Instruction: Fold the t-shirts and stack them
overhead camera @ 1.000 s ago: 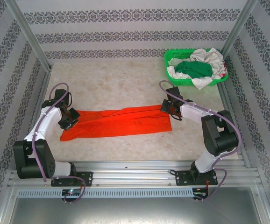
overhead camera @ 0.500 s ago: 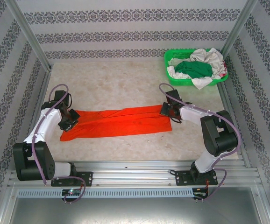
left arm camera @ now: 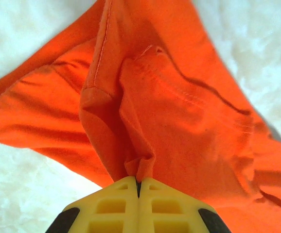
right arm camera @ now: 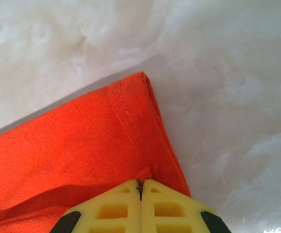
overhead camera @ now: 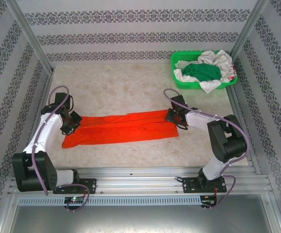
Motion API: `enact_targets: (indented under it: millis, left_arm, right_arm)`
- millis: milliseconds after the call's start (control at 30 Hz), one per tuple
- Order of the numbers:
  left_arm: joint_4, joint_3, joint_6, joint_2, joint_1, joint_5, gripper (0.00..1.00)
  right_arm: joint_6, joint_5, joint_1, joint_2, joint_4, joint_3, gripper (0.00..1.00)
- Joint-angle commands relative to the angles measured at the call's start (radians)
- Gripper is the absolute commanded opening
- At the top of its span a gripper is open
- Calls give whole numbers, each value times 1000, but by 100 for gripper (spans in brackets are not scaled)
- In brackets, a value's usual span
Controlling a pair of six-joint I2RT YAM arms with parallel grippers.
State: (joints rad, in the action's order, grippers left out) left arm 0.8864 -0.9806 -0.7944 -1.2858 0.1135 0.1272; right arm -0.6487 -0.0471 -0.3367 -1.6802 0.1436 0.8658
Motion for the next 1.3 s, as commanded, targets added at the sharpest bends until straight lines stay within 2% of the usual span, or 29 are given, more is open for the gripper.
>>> enact_targets:
  millis: [0, 433, 500, 533, 633, 700, 833, 867, 933, 1000, 1067, 1133, 1167, 1267]
  left_arm:
    - [65, 2, -34, 45, 12, -13, 2]
    - [-53, 202, -73, 17, 12, -14, 3]
    - [-70, 208, -68, -10, 12, -15, 3]
    - [-77, 211, -67, -21, 12, -17, 4]
    - [-88, 215, -62, -48, 13, -28, 16]
    - [-88, 216, -58, -44, 13, -43, 24]
    - [-62, 199, -63, -7, 12, -93, 36]
    - [-52, 190, -62, 1, 12, -104, 47]
    - [-35, 176, -79, 19, 12, -111, 61]
    - [-65, 186, -107, 40, -5, -78, 86]
    - [-100, 193, -135, 44, -26, -60, 99]
    - [-139, 207, -151, 31, -33, -48, 99]
    - [-163, 218, -155, 14, -34, -46, 94]
    - [-194, 217, -154, -57, -33, -49, 67]
  right_arm:
    - [-8, -18, -10, -25, -13, 15, 3]
    - [1, -7, -16, -25, -9, 21, 4]
    - [3, -8, -19, -9, -4, 17, 8]
    - [3, -10, -21, 2, -2, 14, 13]
    - [-1, -35, -25, 56, -4, -13, 45]
    - [10, -60, -31, 107, -7, -31, 56]
    - [66, -106, -64, 186, -5, -28, 63]
    - [82, -112, -75, 192, -3, -18, 64]
    - [105, -114, -97, 186, -5, 8, 65]
    - [126, -102, -124, 153, -7, 47, 65]
    - [131, -82, -149, 104, -4, 94, 65]
    - [128, -58, -175, 46, -5, 145, 65]
    - [123, -43, -189, 14, -5, 172, 65]
    - [92, -3, -221, -80, -2, 235, 65]
